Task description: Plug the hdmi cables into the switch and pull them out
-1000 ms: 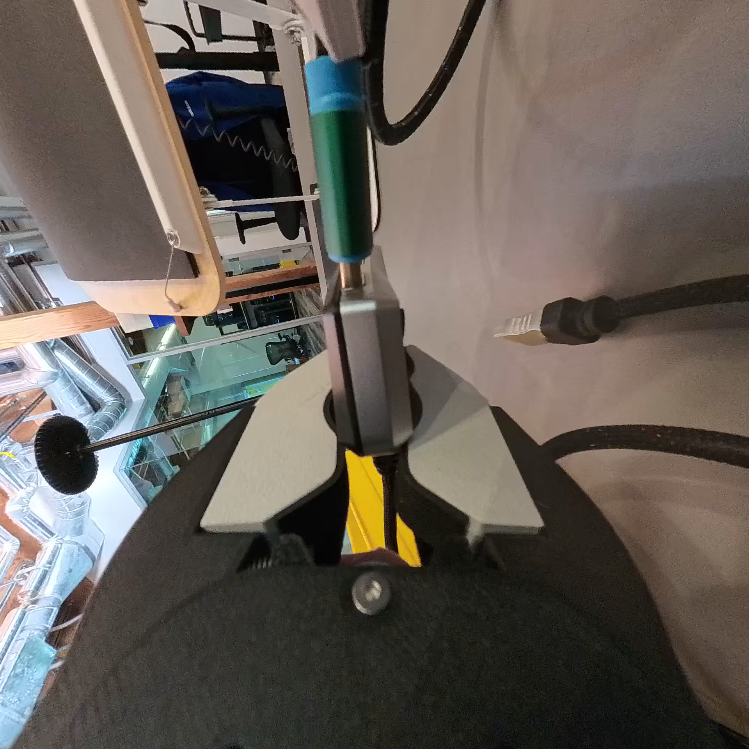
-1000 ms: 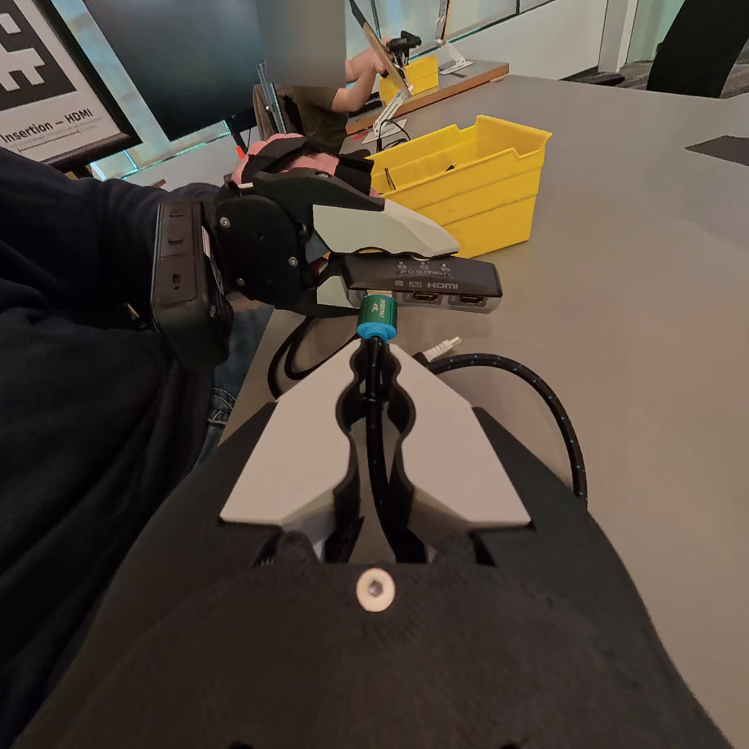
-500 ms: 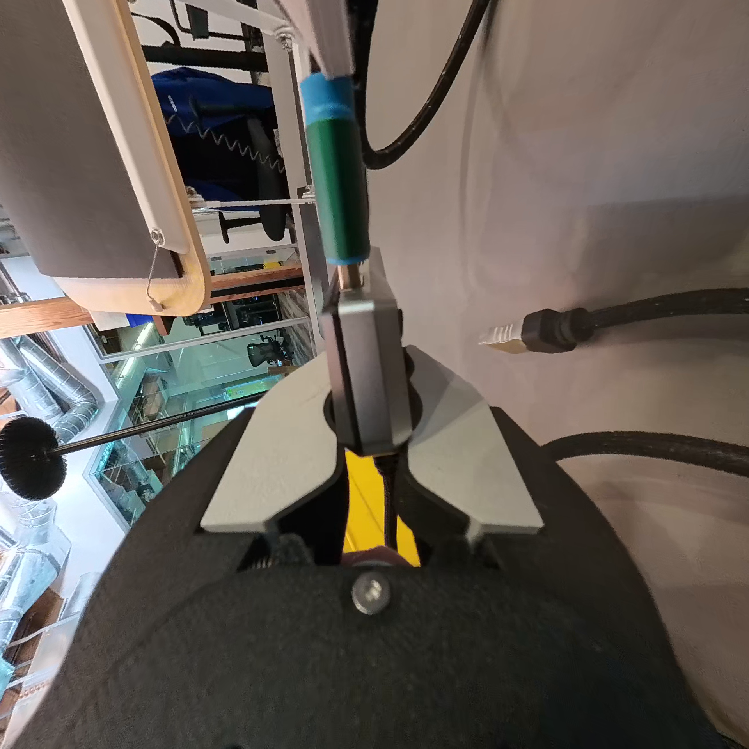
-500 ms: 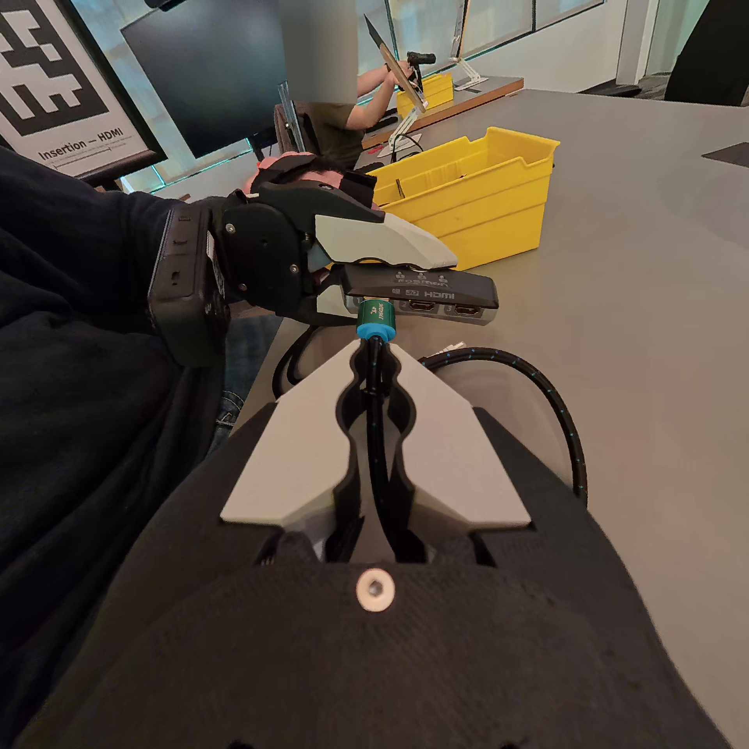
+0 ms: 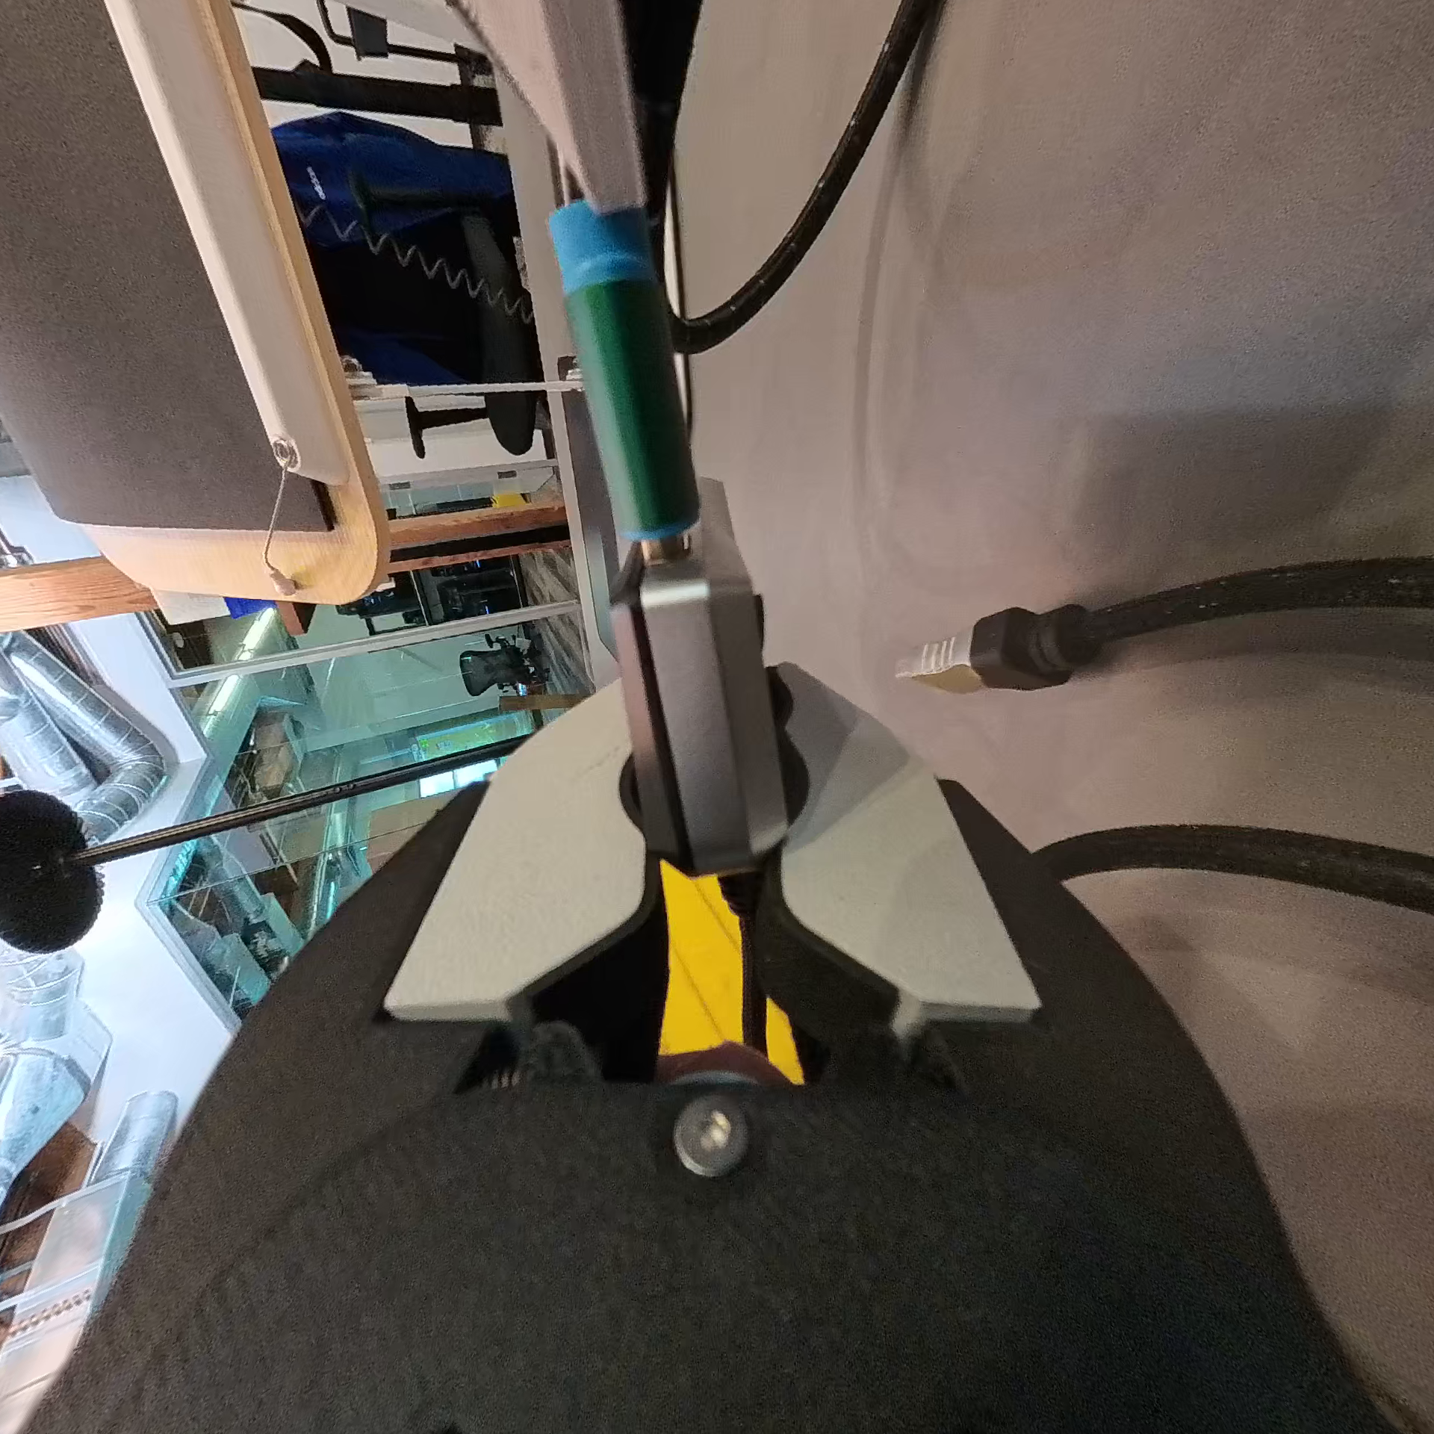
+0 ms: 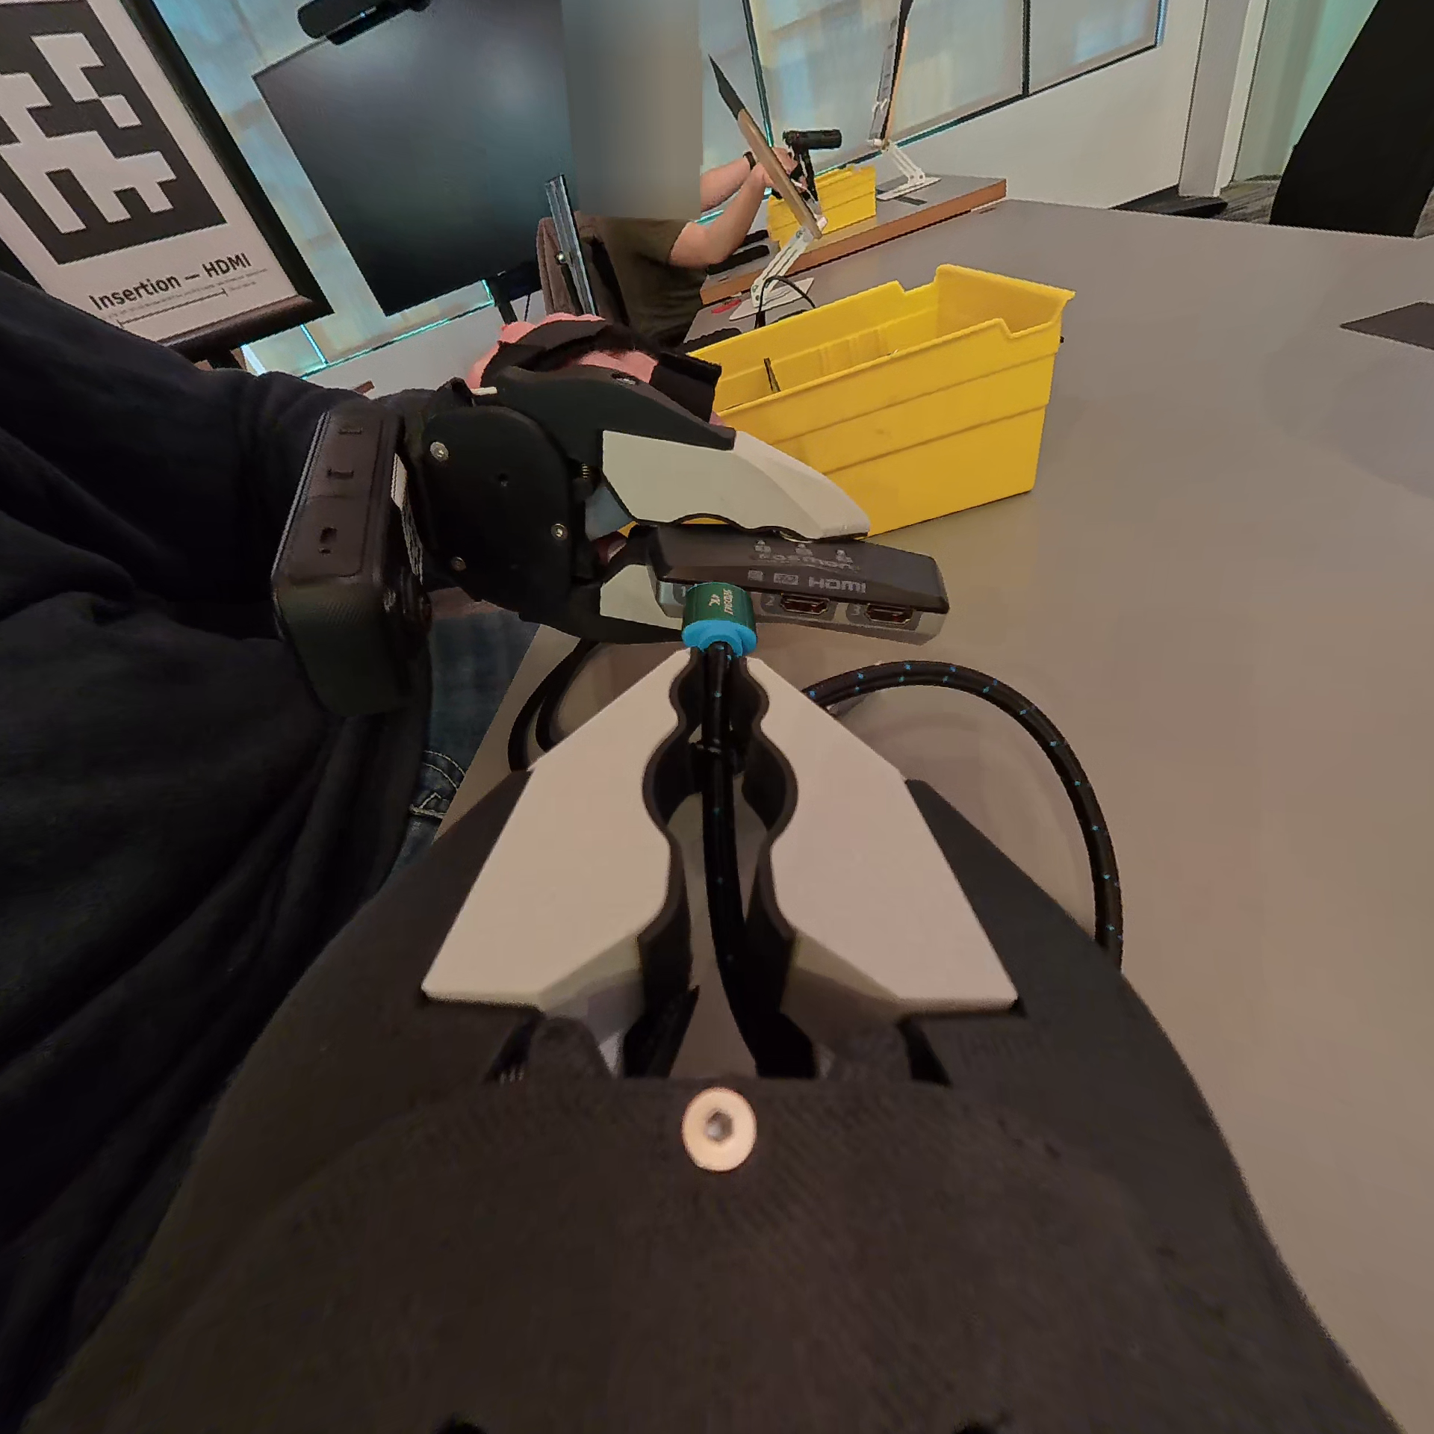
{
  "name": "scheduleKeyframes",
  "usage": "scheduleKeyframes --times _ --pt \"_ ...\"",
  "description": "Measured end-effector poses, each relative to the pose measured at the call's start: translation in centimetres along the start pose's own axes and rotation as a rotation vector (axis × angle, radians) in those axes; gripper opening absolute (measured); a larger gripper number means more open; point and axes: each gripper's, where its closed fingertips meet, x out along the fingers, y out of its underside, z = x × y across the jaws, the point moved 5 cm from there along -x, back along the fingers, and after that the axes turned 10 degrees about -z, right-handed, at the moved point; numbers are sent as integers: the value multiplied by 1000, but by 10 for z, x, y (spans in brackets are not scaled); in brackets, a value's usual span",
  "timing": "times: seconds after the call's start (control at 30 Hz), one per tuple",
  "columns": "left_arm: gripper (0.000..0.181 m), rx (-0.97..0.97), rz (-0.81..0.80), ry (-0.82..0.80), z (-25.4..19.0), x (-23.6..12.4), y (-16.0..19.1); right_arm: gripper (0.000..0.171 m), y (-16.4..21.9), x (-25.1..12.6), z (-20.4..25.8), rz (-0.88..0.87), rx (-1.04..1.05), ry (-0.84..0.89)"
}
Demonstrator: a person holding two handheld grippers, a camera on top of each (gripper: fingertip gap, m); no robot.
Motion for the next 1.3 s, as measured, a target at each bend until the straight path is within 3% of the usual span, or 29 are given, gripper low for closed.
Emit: scheduleKeyframes --times 0.63,0.83,1.3 --pt "23 -27 0 21 -5 0 -2 3 0 0 1 -10 -34 15" --pt "21 -20 -32 -14 12 -1 2 4 -6 1 2 -38 -74 27" --pt "24 -48 -29 68 -1 5 2 3 2 -2 -2 31 -124 64"
